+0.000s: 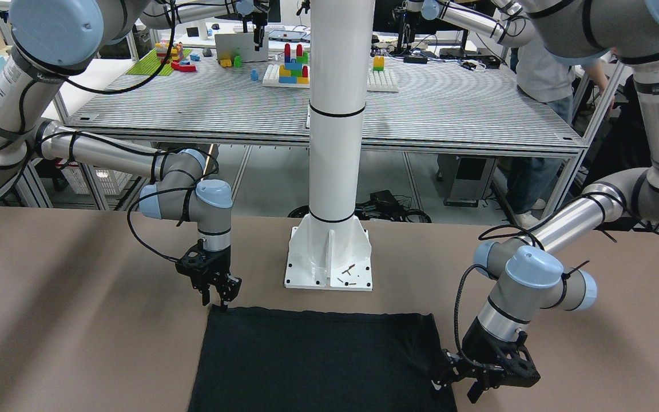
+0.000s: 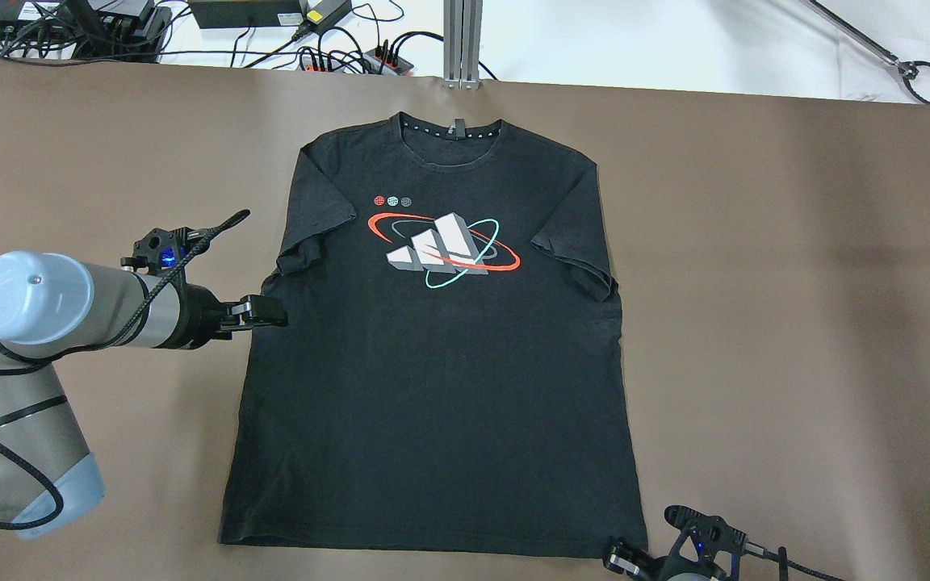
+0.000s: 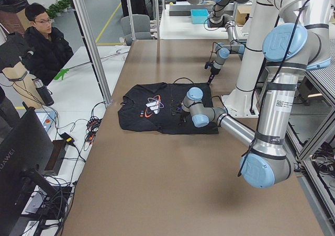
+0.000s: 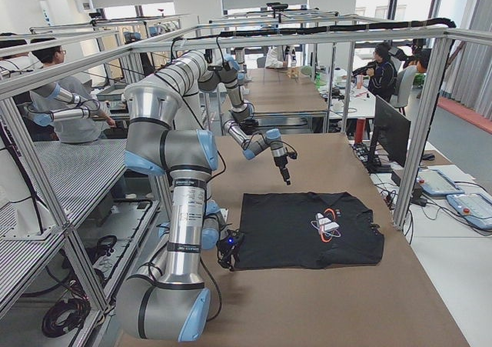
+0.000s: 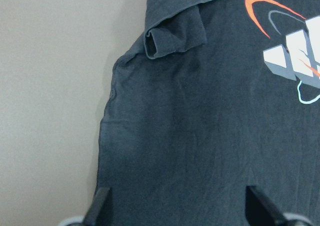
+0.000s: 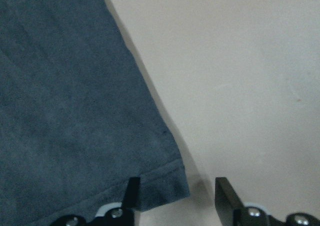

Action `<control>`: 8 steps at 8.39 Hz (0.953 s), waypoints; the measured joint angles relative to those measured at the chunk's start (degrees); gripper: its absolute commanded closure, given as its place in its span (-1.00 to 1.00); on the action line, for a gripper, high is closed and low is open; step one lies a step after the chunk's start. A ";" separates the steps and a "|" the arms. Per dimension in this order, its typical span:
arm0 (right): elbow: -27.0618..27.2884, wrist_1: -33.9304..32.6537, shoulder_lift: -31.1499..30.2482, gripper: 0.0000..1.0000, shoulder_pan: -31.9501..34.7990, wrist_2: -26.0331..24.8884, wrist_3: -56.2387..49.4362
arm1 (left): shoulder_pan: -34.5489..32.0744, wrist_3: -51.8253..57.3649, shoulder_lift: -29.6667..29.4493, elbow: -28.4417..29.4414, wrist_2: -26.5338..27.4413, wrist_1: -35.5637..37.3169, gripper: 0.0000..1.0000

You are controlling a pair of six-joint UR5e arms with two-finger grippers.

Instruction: Fold clothes

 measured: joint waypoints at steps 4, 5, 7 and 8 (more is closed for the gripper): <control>1.05 0.00 -0.32 1.00 0.23 -0.09 -0.42 | 0.04 -0.01 0.03 0.00 0.01 0.00 -0.87; 1.39 0.00 -0.35 1.00 0.28 -0.08 -0.54 | 0.07 -0.26 0.14 -0.10 0.12 0.00 -0.87; 2.62 0.00 -0.95 1.00 0.27 -0.07 -0.54 | 4.00 -7.49 4.72 -4.58 5.91 -0.02 -0.85; 3.15 0.00 -1.34 1.00 0.17 -0.07 -0.35 | 9.54 -12.05 10.40 -10.15 12.29 0.03 -0.79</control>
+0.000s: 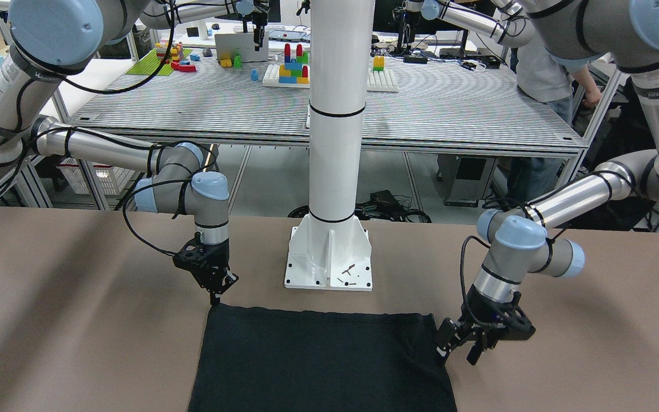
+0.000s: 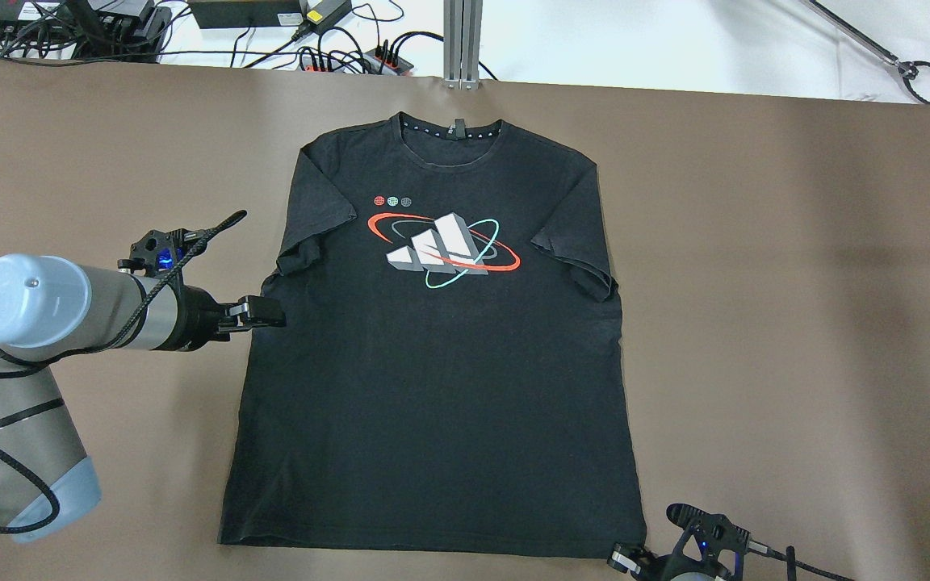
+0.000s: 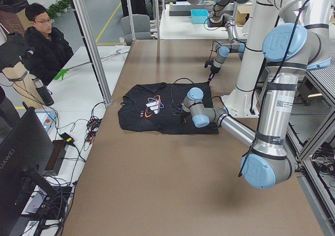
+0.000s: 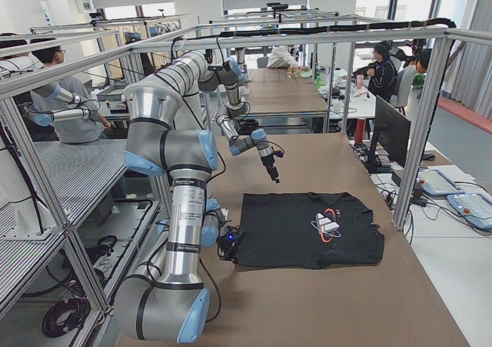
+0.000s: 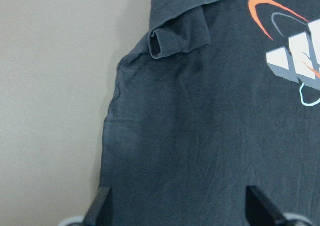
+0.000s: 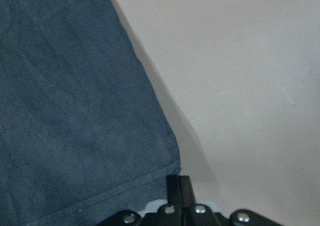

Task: Fold clothes
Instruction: 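Grasp the hem corners nearest the robot with both grippers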

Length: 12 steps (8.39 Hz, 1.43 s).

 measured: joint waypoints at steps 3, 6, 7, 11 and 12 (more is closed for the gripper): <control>0.62 0.08 -0.32 1.00 -0.12 0.14 0.23 | 15.05 -9.22 9.73 -7.18 12.29 0.08 -0.31; 1.02 0.29 -0.37 1.00 -0.26 0.23 0.25 | 22.37 -12.97 10.20 -4.71 16.29 0.06 0.01; 1.03 0.38 -0.36 1.00 -0.28 0.25 0.25 | 23.57 -13.55 10.22 -4.19 16.61 0.06 0.20; 1.00 0.52 -0.35 1.00 -0.30 0.26 0.24 | 25.54 -15.26 9.63 -3.51 17.76 0.00 0.25; 0.98 0.56 -0.35 1.00 -0.30 0.26 0.21 | 25.58 -15.28 9.36 -3.34 17.78 0.01 0.26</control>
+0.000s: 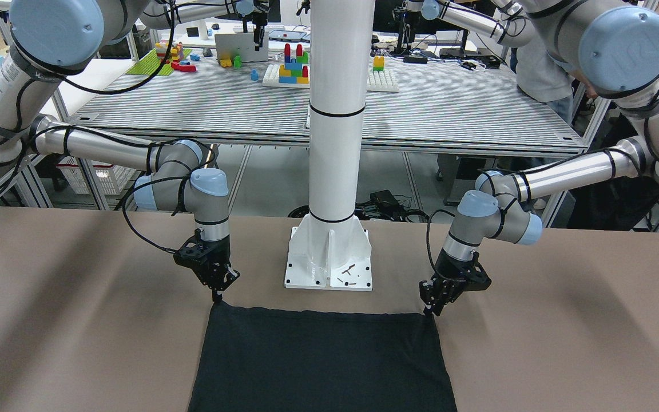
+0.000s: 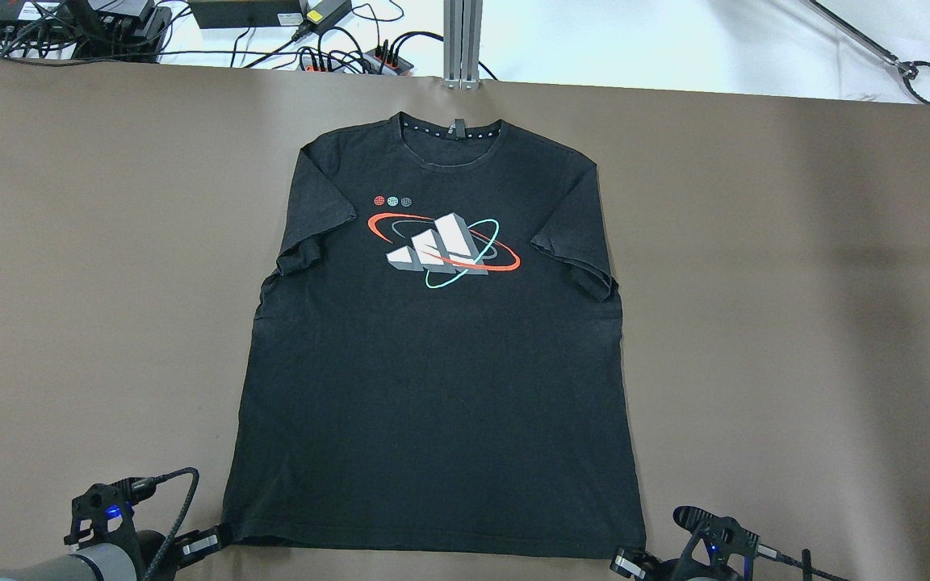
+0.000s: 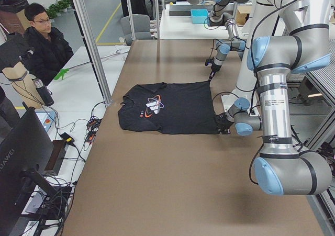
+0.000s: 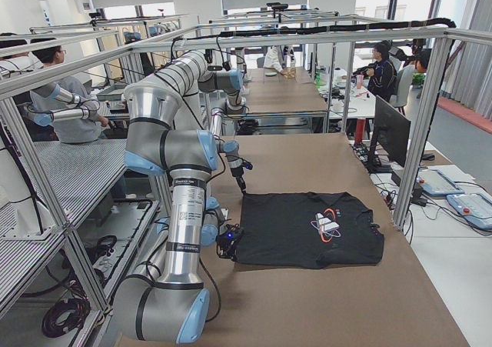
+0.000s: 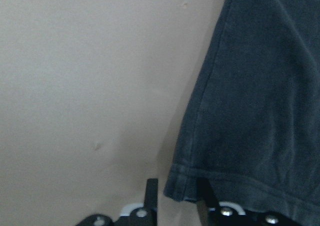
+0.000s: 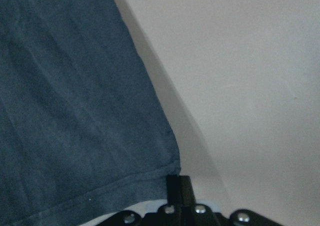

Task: Fold clothes
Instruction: 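Grasp the hem corners nearest the robot with both grippers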

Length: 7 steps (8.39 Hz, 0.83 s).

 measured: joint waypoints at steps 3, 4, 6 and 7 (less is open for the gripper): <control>-0.08 0.05 0.00 1.00 0.00 0.00 -0.18 | 0.01 -0.01 -0.15 0.66 0.08 -0.03 0.88; -0.13 0.05 0.00 1.00 0.00 0.00 -0.21 | -0.01 -0.01 -0.16 0.69 0.08 -0.04 1.00; -0.12 0.06 -0.02 1.00 0.00 0.00 -0.22 | -0.04 -0.07 -0.16 0.56 0.12 -0.04 1.00; 0.07 0.05 -0.02 1.00 -0.05 0.01 -0.15 | -0.04 -0.09 -0.07 0.20 0.10 -0.03 1.00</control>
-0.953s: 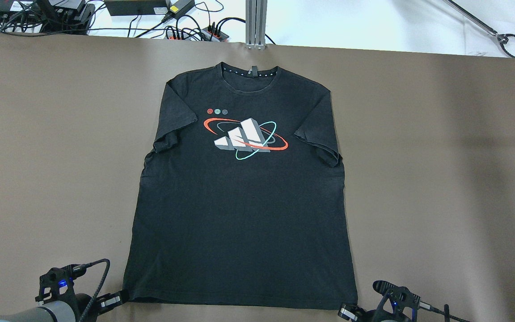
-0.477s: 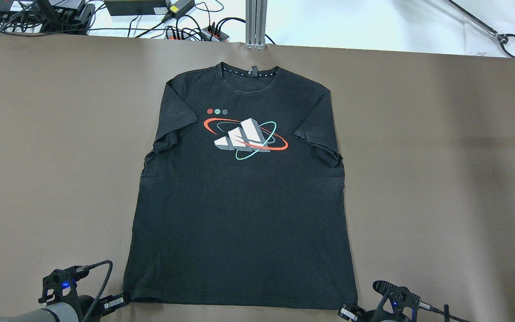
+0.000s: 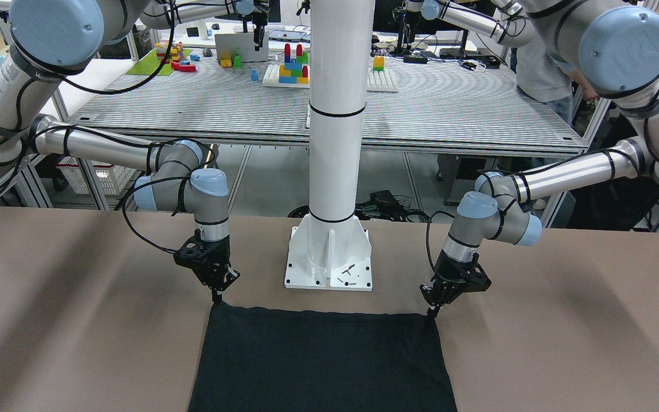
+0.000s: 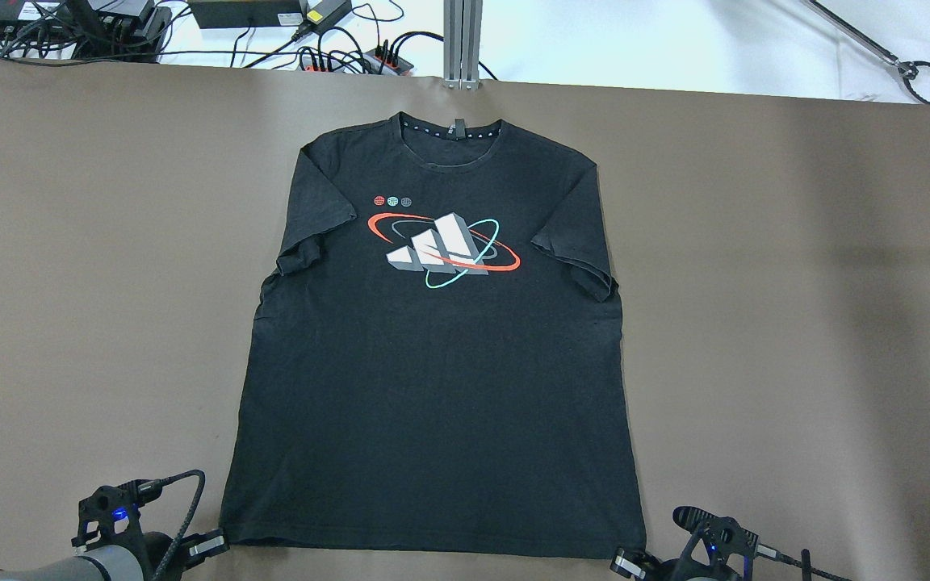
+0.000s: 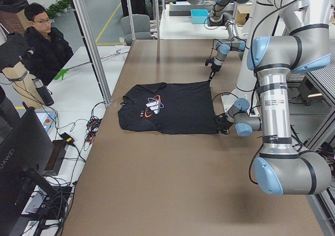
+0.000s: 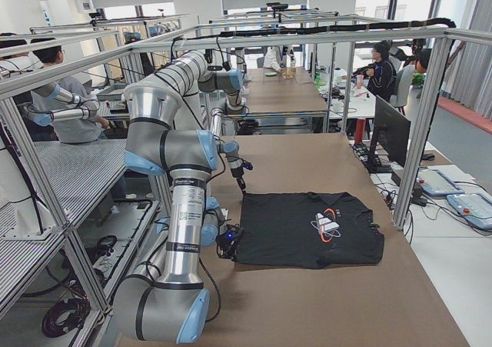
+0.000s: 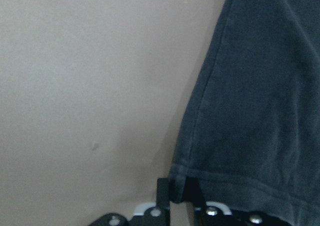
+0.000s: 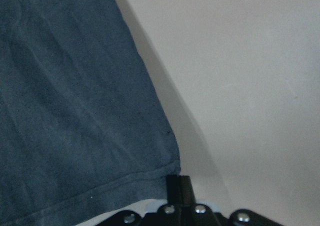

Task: Fold clothes
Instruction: 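Grasp the hem corners nearest the robot with both grippers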

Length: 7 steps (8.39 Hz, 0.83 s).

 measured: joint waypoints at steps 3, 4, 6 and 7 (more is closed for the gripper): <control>4.97 -0.78 -1.38 1.00 -2.44 0.11 1.29 | 0.27 -0.21 2.79 -5.01 -1.38 0.07 1.00; 7.02 -0.94 -2.60 1.00 -3.23 0.14 1.82 | 0.31 -0.25 3.53 -6.72 -1.95 0.08 1.00; 8.96 -1.10 -3.82 1.00 -3.21 0.45 1.10 | 0.06 -0.27 4.83 -10.46 -2.84 0.09 1.00; 9.17 -1.13 -3.58 1.00 -1.67 1.67 -1.45 | -0.96 -0.07 4.92 -11.48 -3.68 0.13 1.00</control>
